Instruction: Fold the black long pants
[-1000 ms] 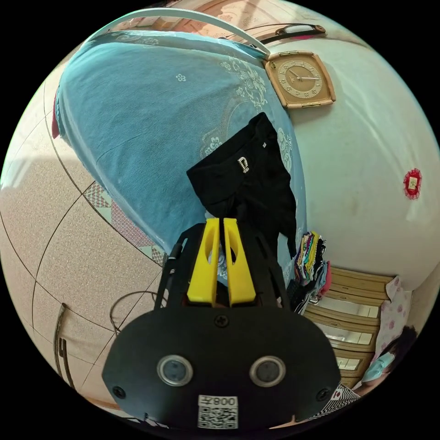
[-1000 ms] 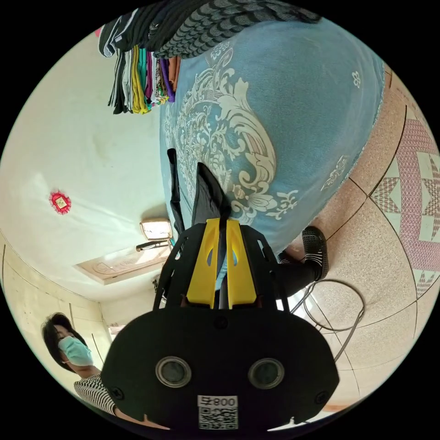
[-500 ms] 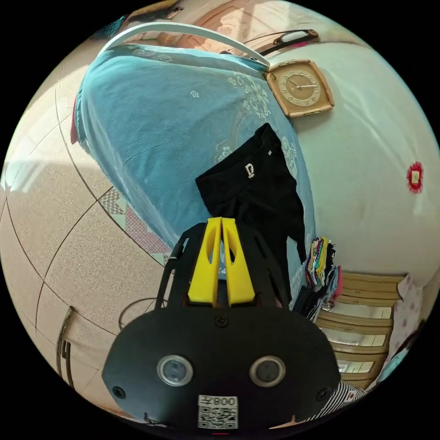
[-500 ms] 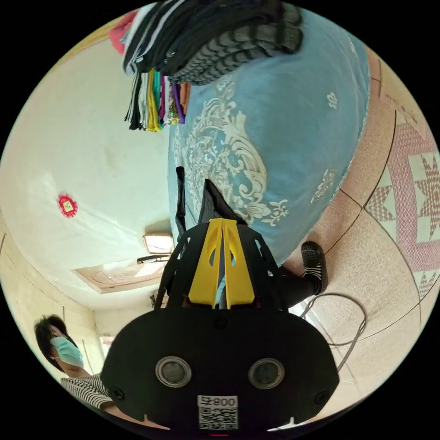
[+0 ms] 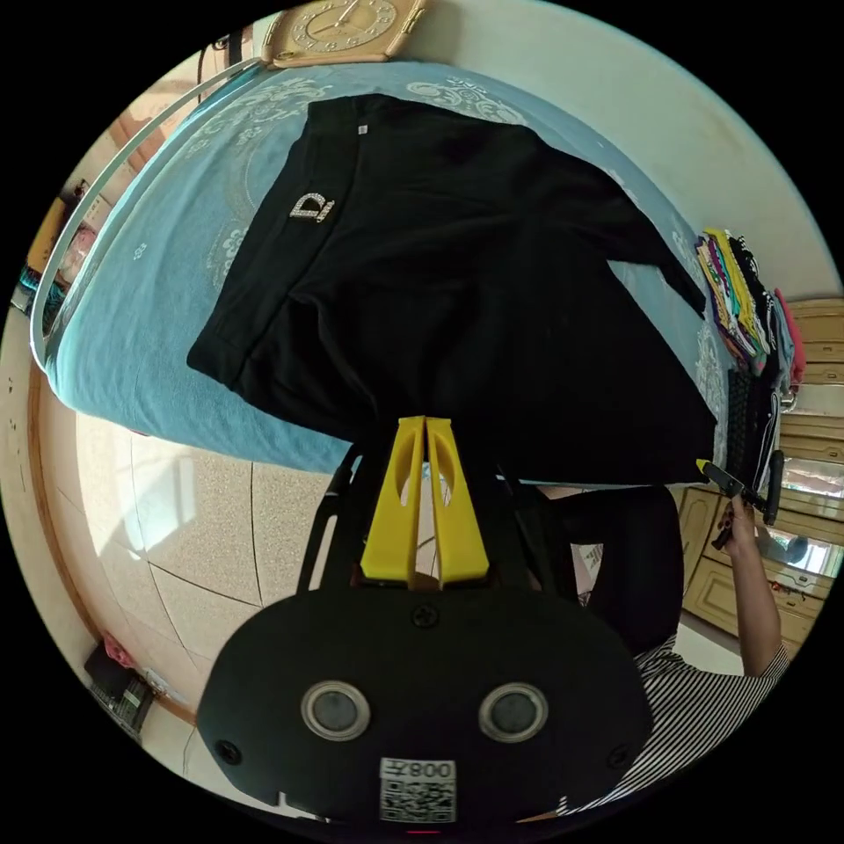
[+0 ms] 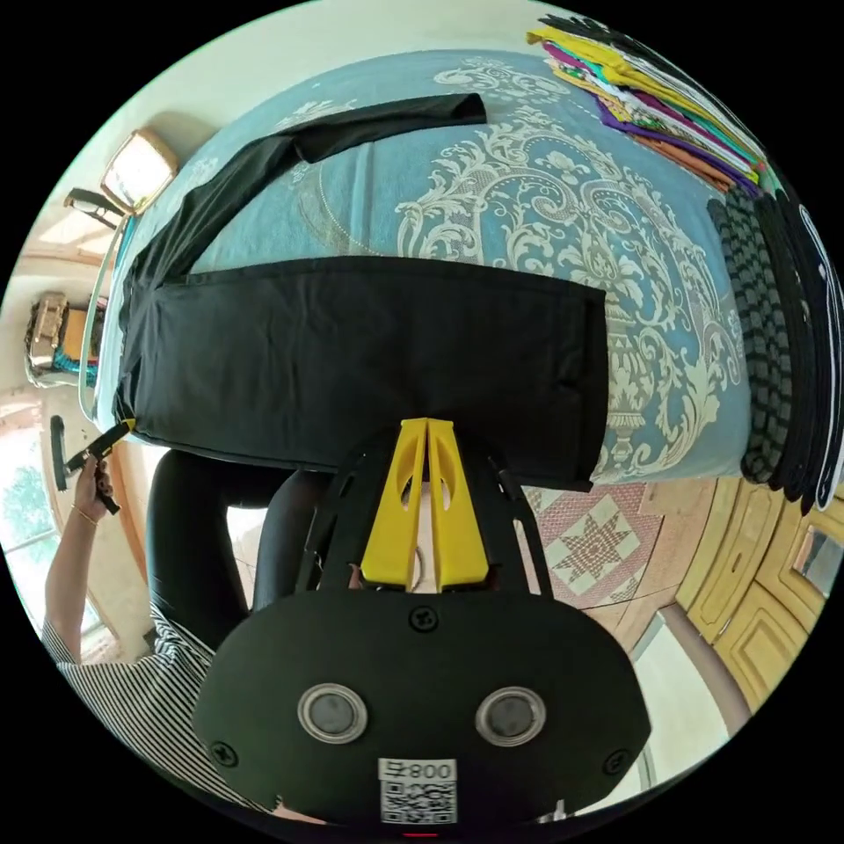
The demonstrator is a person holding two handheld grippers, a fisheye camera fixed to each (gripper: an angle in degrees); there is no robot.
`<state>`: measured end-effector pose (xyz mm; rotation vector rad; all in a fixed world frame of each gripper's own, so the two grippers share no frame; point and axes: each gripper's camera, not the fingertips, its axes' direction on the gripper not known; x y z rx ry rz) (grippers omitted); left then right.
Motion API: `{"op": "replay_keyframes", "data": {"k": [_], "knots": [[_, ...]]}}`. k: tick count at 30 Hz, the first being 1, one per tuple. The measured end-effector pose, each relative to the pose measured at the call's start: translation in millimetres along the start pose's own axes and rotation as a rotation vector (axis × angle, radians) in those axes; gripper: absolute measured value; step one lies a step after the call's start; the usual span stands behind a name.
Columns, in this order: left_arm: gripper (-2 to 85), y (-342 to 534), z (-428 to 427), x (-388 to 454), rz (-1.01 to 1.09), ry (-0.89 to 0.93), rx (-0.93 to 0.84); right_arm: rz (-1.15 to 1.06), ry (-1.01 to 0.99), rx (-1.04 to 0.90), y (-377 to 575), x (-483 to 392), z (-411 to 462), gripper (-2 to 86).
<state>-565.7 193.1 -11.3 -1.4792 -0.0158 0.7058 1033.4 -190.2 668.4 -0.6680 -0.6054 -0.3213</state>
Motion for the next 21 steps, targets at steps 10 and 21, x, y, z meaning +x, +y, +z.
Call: {"op": "replay_keyframes", "data": {"k": [10, 21], "knots": [[0.2, -31.9, -5.0, 86.2, 0.114, -0.142, -0.038, -0.136, 0.262, -0.005, -41.4, -57.5, 58.8, 0.1], [0.1, -49.5, -30.8, 142.4, 0.100, -0.090, 0.068, -0.106, -0.087, 0.018, -78.4, 19.0, 52.7, 0.5]]}}
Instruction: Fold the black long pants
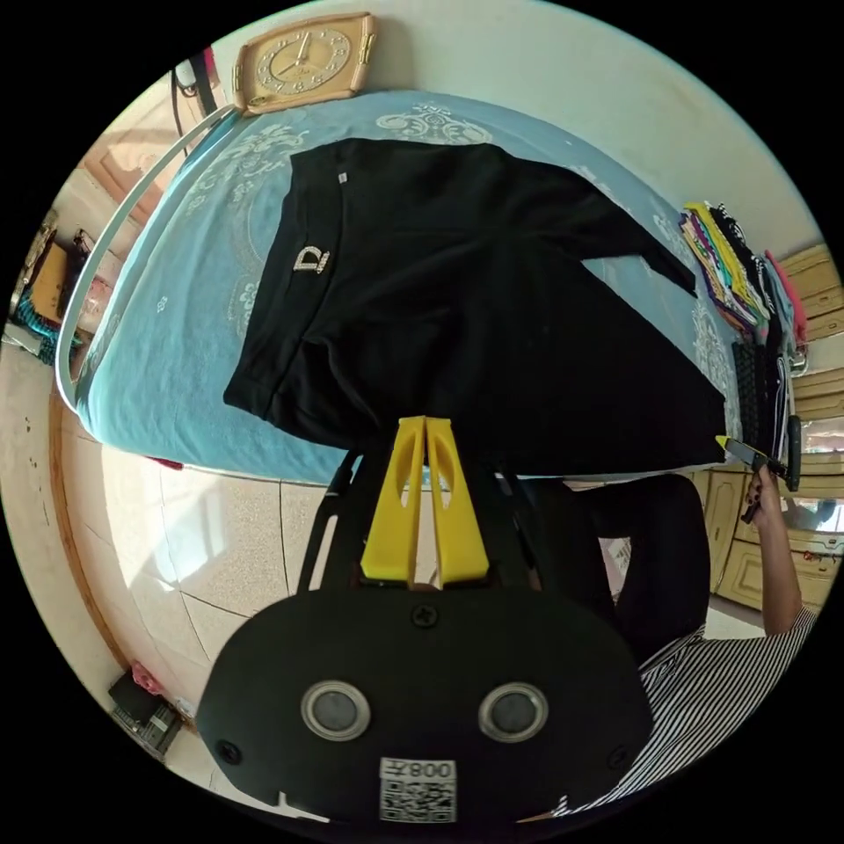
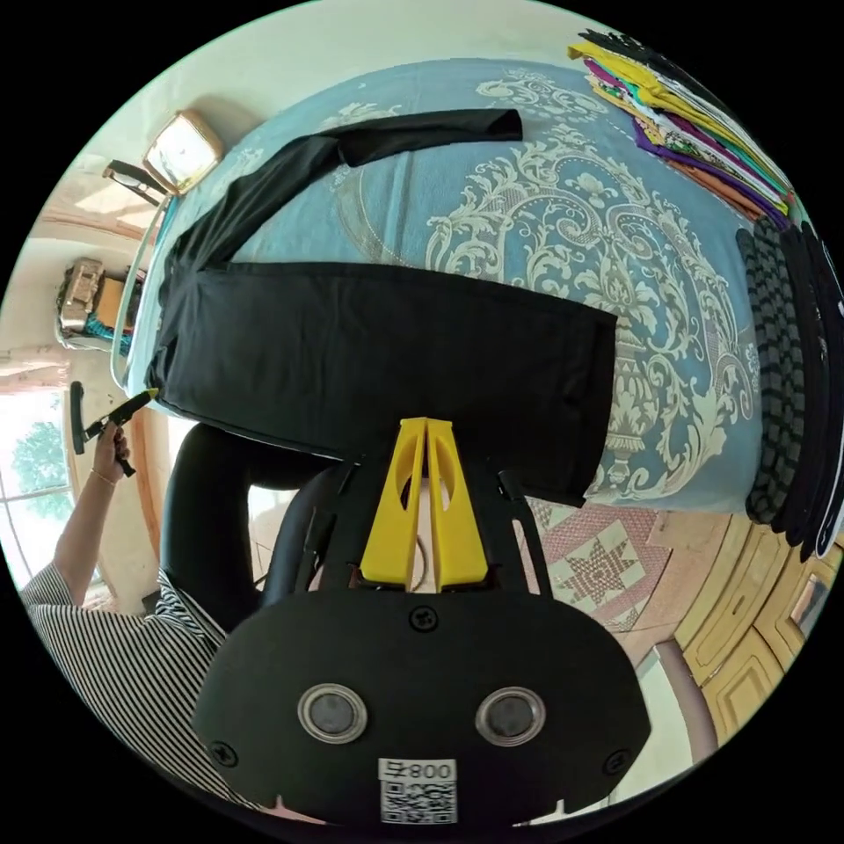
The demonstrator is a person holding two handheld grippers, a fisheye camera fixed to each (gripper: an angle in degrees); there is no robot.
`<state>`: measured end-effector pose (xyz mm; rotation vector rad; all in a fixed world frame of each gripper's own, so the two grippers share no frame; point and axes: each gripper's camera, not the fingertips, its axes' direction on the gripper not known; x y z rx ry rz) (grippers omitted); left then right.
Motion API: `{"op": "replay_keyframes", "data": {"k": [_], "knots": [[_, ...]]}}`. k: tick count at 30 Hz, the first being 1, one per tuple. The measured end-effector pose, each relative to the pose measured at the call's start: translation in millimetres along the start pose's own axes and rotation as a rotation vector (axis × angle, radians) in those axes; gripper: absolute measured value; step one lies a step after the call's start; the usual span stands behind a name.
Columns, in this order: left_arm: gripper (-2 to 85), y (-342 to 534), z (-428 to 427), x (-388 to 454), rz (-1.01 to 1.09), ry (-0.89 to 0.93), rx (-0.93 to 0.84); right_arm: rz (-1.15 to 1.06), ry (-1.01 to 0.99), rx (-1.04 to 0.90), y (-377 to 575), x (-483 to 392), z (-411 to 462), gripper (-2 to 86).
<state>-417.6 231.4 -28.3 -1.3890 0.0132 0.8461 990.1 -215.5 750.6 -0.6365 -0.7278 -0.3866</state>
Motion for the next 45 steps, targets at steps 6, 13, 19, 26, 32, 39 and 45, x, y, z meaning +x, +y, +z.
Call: {"op": "replay_keyframes", "data": {"k": [6, 13, 19, 26, 32, 39, 45], "knots": [[0.2, -42.9, -27.2, 51.1, 0.097, 0.054, 0.137, 0.041, -0.111, 0.207, -56.4, 68.9, -54.2, 3.3], [0.9, -141.8, -15.3, 154.3, 0.338, 0.224, 0.172, 0.001, -0.110, 0.320, -191.3, 114.3, -80.2, 5.5], [1.2, -219.3, -1.6, 233.3, 0.462, 0.380, 0.195, 0.109, -0.253, 0.353, -260.2, 179.2, -77.1, 6.6], [1.1, -280.3, 18.9, 314.3, 0.581, 0.417, 0.185, 0.178, -0.297, 0.340, -294.4, 233.2, -75.4, 4.7], [1.3, -312.0, 22.7, 358.8, 0.604, 0.446, 0.207, 0.132, -0.401, 0.396, -297.7, 261.7, -103.3, 0.8], [1.8, -348.4, 14.8, 396.6, 0.632, 0.384, 0.263, 0.047, -0.588, 0.603, -309.9, 287.7, -190.6, 0.5], [4.4, -400.7, 40.3, 430.0, 0.594, 0.350, 0.131, 0.247, -0.538, 0.466, -390.8, 336.3, -178.7, 2.5]]}}
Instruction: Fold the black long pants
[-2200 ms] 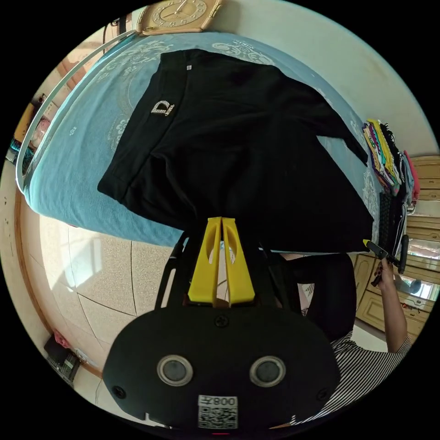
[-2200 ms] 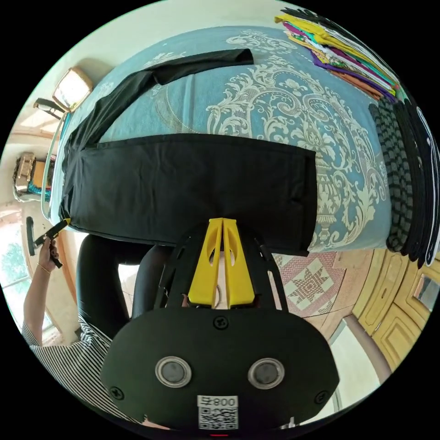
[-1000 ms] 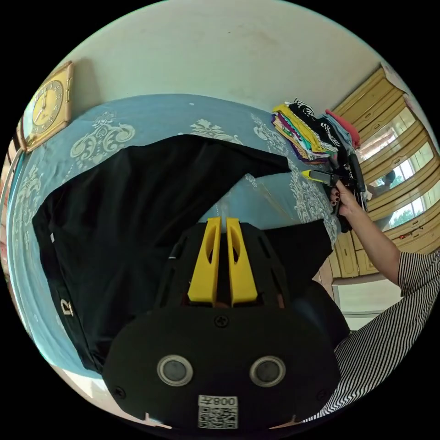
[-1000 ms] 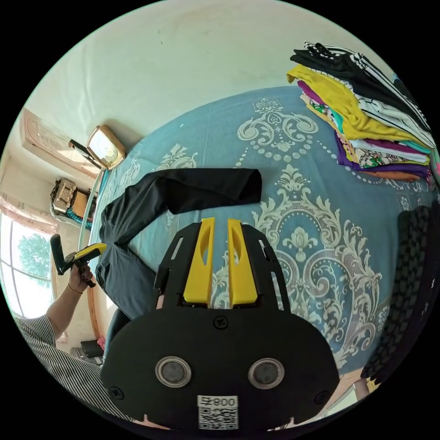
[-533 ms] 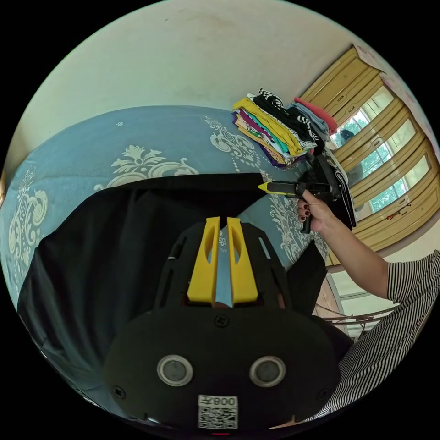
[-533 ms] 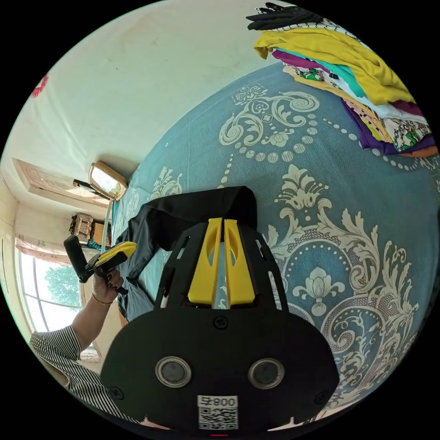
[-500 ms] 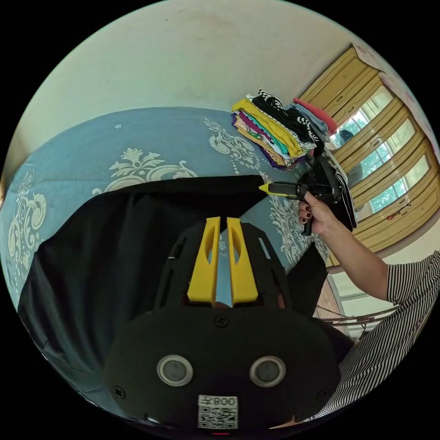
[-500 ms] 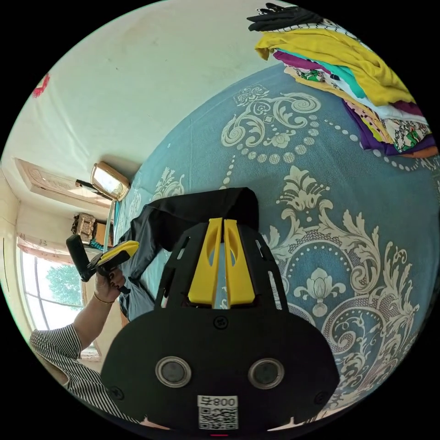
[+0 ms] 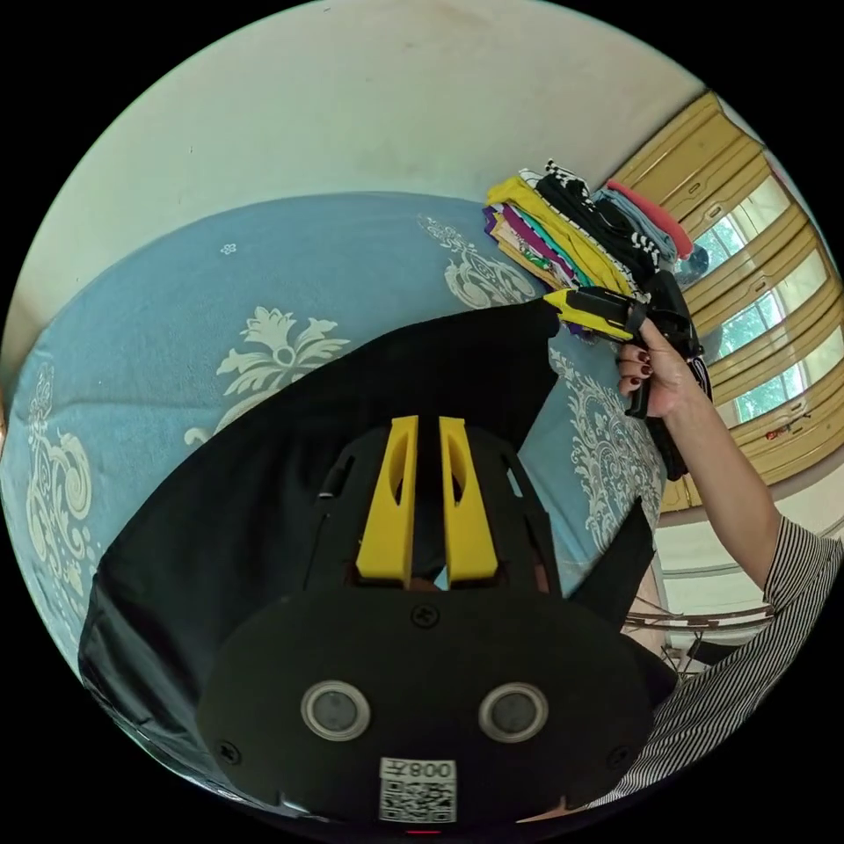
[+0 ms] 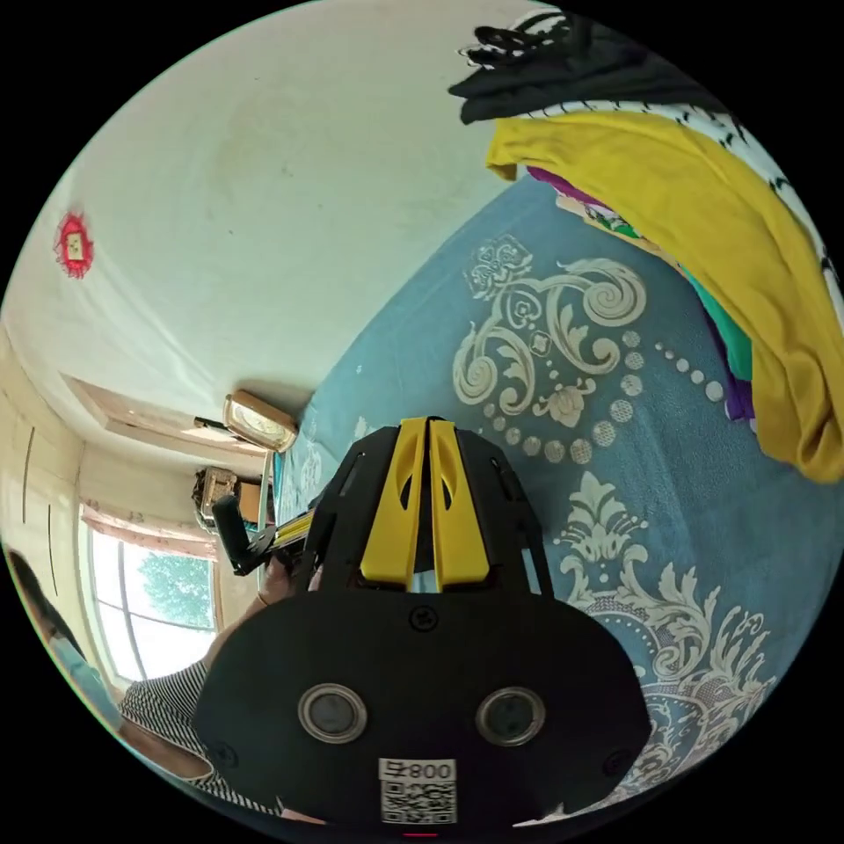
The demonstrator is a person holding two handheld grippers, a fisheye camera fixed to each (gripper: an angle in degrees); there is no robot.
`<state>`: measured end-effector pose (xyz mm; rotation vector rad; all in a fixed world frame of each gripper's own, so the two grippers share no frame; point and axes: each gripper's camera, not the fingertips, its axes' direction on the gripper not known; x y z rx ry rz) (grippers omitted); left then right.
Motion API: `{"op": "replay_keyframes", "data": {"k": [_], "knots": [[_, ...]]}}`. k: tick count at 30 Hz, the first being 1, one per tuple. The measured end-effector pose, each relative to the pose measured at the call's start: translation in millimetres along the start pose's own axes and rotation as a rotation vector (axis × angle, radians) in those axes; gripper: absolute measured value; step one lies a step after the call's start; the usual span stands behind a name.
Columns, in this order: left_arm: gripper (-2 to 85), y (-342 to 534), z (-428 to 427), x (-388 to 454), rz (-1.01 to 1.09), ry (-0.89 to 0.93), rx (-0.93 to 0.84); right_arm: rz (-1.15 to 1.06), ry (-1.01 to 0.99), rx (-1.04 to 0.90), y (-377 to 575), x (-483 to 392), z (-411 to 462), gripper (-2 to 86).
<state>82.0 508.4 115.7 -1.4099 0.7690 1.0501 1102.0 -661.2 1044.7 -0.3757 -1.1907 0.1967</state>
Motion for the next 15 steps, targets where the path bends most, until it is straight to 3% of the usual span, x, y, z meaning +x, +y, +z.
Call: {"op": "replay_keyframes", "data": {"k": [6, 11, 15], "knots": [[9.5, 4.1, 12.1, 25.3, 0.124, 0.069, -0.058, -0.066, 0.177, 0.061, 12.2, 12.9, -23.5, 7.4], [9.8, 34.1, 20.7, 53.2, 0.227, -0.185, -0.132, -0.179, 0.267, 0.008, 45.9, 11.8, -21.7, 8.3], [8.8, 34.2, 29.4, 64.2, 0.260, -0.272, -0.123, -0.248, 0.451, -0.093, 46.5, -2.7, 13.0, 7.3]]}}
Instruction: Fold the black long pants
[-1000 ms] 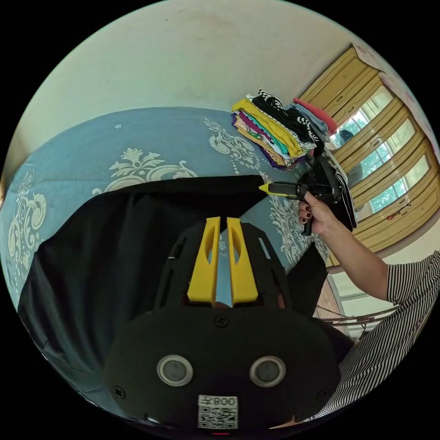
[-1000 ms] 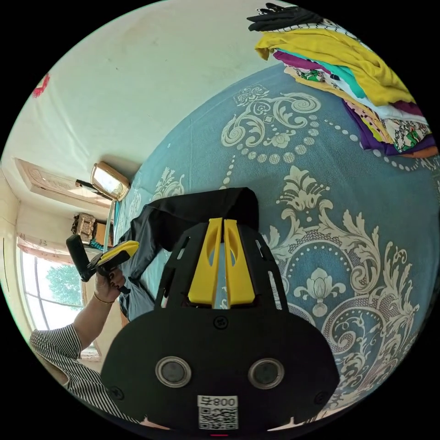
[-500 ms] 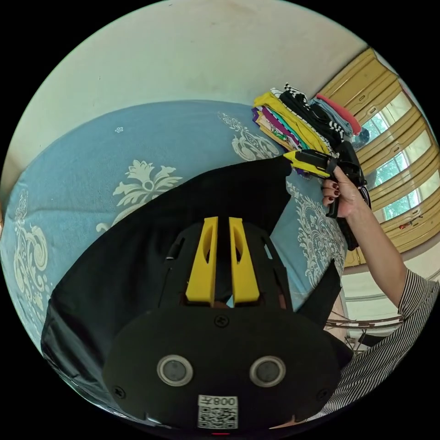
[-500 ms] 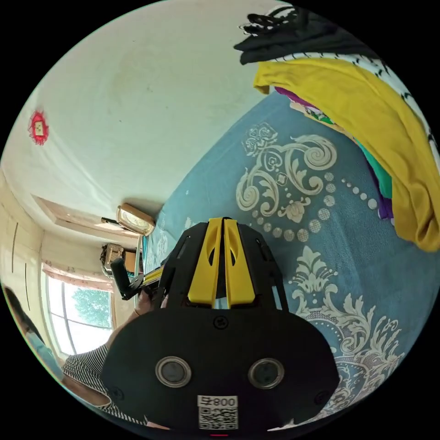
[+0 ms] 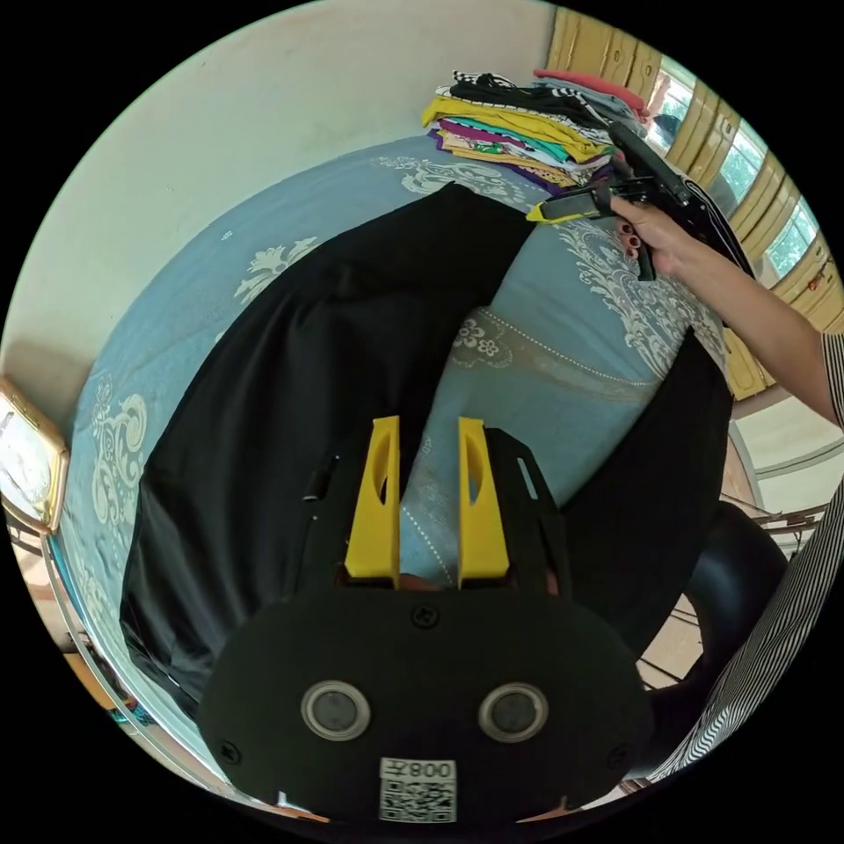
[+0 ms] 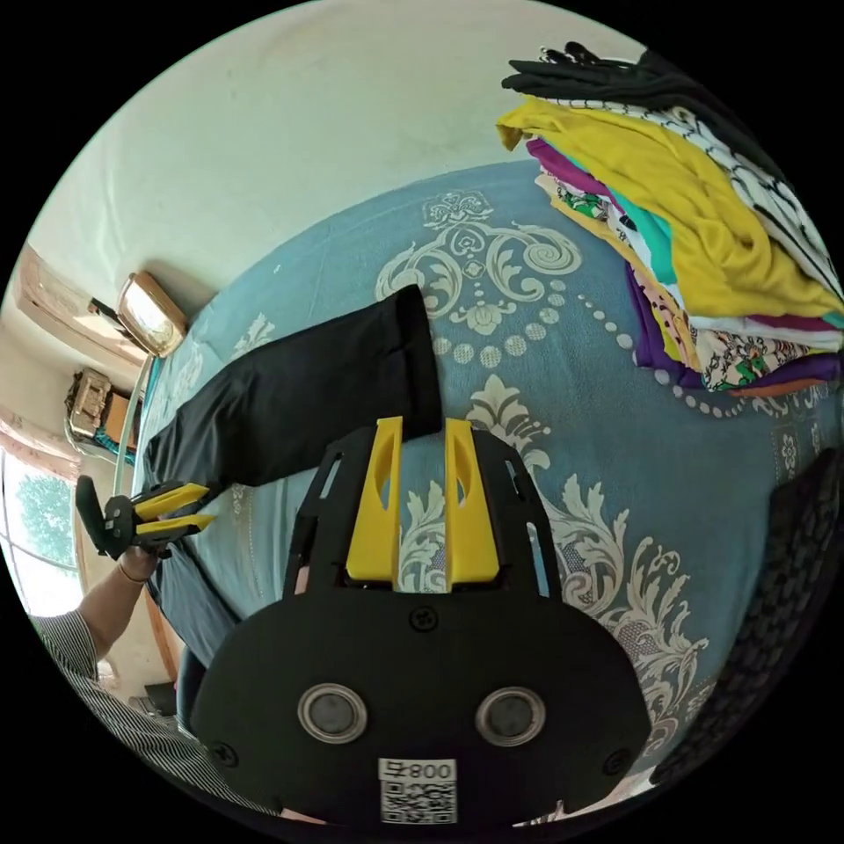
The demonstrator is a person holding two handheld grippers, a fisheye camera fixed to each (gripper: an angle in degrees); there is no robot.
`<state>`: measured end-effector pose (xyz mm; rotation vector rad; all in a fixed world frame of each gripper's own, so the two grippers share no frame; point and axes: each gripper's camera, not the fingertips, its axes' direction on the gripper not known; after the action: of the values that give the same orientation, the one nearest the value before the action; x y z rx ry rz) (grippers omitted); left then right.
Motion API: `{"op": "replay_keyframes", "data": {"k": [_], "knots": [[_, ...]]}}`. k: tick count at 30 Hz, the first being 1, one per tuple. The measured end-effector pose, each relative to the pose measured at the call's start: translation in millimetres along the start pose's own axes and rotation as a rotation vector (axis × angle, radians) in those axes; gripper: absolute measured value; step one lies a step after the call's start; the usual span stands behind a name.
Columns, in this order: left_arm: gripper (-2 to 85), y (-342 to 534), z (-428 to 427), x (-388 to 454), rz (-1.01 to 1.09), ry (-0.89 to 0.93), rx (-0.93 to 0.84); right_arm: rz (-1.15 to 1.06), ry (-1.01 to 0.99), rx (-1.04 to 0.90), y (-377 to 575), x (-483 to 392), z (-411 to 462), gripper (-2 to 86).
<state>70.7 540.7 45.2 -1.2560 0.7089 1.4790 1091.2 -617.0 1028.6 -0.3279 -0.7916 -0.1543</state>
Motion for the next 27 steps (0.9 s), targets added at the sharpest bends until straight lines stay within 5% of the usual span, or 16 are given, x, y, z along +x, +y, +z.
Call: {"op": "replay_keyframes", "data": {"k": [15, 21, 27], "knots": [[1.7, -40.2, -3.4, 1.4, -0.045, 0.129, 0.037, -0.120, 0.049, 0.009, -55.4, -22.6, -64.5, 1.1], [3.4, -46.3, 19.6, 4.7, -0.044, 0.197, -0.016, -0.003, 0.038, -0.122, -30.9, 13.9, -20.1, 2.0], [5.8, -54.7, 0.1, 2.9, -0.007, 0.288, 0.134, 0.146, -0.058, 0.049, -1.7, 39.0, -37.5, 4.9]]}}
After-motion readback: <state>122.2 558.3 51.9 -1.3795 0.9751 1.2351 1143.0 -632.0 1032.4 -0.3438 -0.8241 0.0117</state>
